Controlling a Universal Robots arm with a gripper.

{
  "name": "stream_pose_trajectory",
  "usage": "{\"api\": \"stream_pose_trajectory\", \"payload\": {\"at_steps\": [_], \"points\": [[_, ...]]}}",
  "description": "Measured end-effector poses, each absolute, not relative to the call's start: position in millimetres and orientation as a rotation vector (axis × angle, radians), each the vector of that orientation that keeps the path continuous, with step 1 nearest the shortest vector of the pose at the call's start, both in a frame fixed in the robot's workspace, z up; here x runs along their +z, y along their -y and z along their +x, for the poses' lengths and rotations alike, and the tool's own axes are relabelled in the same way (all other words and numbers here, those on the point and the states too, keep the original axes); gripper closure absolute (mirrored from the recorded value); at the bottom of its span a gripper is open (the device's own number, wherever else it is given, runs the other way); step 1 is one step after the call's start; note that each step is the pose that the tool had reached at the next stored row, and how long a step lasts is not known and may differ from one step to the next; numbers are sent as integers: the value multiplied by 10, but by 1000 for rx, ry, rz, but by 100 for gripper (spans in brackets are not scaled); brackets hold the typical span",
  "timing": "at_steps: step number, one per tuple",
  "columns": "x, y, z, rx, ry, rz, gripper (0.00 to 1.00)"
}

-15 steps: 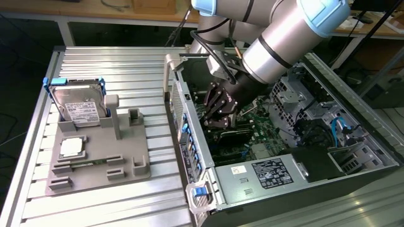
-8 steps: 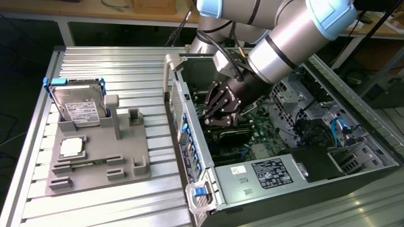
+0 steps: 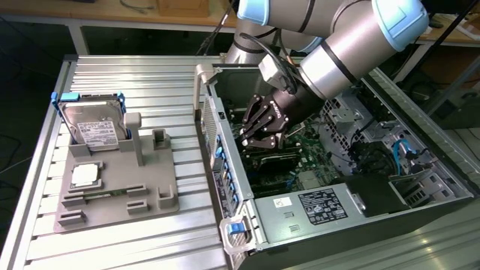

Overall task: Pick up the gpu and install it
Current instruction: 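Press down on the gpu until it lock into place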

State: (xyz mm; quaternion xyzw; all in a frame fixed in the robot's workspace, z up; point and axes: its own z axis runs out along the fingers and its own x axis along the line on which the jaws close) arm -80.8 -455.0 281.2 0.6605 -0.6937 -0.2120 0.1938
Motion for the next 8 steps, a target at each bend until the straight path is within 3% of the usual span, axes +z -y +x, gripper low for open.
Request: {"api": "stream_pose_trajectory", "payload": {"at_steps": [8], "points": [[2764, 4550, -806, -594, 1945, 1852, 89]]}}
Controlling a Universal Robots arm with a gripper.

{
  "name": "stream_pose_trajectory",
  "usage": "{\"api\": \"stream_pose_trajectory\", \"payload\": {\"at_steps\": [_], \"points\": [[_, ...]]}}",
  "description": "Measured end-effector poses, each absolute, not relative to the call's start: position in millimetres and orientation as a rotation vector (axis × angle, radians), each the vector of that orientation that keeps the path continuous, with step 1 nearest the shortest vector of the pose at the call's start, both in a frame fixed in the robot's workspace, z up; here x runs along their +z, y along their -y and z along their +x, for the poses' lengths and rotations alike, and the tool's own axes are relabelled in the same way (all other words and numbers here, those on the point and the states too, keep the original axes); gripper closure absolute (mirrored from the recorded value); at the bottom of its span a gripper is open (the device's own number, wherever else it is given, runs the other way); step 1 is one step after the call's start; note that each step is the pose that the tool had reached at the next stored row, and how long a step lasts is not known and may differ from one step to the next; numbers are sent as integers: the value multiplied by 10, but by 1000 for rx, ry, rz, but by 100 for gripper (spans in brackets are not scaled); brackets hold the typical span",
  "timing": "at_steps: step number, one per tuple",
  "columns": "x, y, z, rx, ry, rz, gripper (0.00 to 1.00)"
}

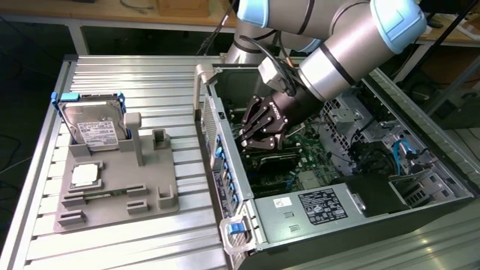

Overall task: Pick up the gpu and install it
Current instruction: 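Press down on the gpu until it lock into place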

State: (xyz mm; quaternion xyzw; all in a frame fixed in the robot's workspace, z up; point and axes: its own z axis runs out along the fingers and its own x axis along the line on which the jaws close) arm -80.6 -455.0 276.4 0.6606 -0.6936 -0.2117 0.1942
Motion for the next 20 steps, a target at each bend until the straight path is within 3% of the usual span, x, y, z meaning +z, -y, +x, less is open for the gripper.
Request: {"api": "stream_pose_trajectory", "payload": {"at_steps": [20], "points": [[2837, 4536, -744, -572, 1944, 1841, 89]]}}
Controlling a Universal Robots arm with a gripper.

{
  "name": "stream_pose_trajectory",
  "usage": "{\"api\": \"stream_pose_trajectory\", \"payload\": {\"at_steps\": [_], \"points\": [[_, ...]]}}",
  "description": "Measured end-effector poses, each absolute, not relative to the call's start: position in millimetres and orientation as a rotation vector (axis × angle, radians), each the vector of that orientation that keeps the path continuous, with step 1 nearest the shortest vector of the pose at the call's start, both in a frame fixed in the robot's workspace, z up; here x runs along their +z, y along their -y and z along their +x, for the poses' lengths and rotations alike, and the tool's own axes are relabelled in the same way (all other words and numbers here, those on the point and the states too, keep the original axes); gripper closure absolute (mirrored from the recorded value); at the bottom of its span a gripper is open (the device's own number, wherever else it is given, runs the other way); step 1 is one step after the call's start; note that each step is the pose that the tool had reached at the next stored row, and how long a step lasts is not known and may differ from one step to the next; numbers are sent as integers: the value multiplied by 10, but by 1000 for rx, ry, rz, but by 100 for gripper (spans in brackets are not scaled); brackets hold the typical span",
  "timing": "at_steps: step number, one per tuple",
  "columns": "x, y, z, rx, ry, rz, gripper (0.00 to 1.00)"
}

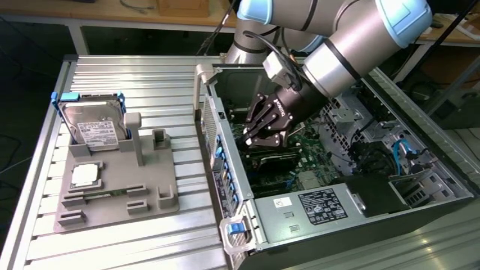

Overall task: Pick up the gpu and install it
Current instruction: 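Press down on the gpu until it lock into place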

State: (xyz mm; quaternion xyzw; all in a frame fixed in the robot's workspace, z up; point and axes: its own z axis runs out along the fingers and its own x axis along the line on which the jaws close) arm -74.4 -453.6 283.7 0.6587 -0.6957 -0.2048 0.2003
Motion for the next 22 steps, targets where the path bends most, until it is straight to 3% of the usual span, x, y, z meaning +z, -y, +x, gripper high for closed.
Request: {"api": "stream_pose_trajectory", "payload": {"at_steps": [13, 22], "points": [[2817, 4538, -755, -479, 1919, 1819, 89], [2681, 4558, -757, -472, 1916, 1817, 89]]}}
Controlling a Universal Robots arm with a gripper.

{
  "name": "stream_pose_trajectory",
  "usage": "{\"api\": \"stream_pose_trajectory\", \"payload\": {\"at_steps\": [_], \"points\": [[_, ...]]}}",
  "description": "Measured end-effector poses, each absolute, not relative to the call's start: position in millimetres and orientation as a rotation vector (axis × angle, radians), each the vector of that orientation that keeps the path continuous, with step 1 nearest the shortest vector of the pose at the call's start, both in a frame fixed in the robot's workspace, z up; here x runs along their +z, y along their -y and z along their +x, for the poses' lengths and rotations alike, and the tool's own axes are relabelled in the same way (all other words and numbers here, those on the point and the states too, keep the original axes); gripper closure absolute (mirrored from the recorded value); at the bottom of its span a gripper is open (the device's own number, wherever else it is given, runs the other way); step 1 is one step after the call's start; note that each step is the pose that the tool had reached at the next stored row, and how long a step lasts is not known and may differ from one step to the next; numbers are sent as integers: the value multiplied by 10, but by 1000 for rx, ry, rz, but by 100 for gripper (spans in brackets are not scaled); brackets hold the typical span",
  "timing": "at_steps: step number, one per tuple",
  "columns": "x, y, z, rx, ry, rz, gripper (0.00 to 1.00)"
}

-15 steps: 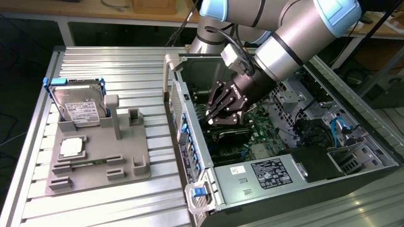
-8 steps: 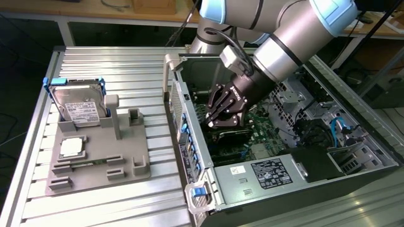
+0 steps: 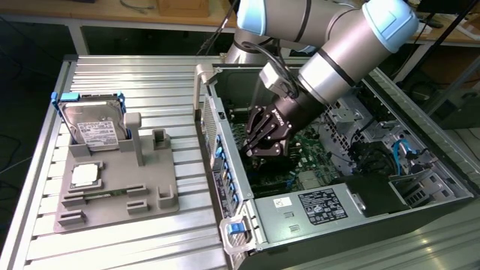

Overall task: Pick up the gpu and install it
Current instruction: 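Press down on the gpu until it lock into place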

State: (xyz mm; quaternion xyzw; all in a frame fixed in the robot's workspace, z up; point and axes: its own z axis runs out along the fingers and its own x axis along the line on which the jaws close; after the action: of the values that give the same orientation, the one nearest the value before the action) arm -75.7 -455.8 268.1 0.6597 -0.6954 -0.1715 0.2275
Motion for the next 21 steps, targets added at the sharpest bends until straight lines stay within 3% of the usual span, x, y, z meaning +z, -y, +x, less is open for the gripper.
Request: {"api": "stream_pose_trajectory", "payload": {"at_steps": [21], "points": [[2582, 4607, -768, -458, 1894, 1802, 89]]}}
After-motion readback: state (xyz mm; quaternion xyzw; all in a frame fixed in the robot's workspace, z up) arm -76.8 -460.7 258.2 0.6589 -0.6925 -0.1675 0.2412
